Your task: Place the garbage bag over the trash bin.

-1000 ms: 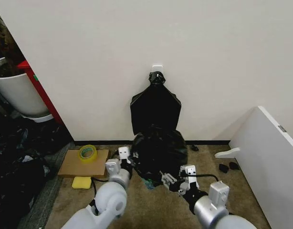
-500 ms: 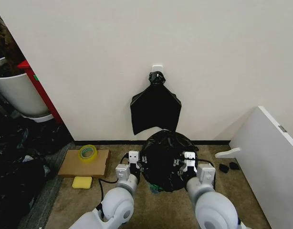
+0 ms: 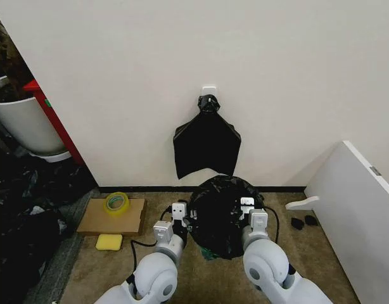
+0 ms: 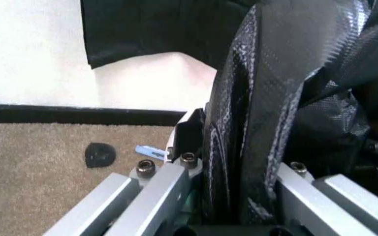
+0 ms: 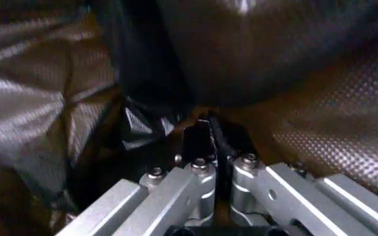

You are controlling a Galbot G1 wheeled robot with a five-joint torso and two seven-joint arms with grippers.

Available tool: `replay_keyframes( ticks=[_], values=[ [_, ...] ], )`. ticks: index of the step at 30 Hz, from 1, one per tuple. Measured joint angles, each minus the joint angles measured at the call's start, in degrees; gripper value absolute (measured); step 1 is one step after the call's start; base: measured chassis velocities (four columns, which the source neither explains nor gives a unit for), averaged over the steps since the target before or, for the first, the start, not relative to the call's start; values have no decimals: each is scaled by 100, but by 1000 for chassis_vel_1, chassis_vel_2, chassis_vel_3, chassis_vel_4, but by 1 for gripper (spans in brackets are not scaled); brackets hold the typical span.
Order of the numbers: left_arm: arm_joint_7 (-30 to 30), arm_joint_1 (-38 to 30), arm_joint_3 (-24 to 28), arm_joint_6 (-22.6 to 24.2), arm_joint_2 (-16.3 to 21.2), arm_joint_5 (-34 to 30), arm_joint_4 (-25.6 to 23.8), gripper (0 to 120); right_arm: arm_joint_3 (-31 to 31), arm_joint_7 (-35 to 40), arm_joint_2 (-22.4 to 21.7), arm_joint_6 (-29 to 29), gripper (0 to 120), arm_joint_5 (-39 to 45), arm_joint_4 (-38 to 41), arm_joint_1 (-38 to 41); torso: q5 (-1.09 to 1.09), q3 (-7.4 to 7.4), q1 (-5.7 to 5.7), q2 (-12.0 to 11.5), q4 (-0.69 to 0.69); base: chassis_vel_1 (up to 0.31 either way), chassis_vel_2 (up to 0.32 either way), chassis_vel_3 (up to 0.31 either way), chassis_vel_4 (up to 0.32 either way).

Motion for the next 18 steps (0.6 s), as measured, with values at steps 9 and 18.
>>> replay_keyframes(
  ticks=[9,18],
  values=[
    [56,9,-8,2,22,58,13,0,-15,-639,-131,-236,0,-616,251,-287,1,-1,0,0,-1,0,0,0,0],
    [488,136,58,-278,78,488,18,0,-143,-787,-138,-193,0,-328,208,-158,0,-1,0,0,0,0,0,0,0]
  ],
)
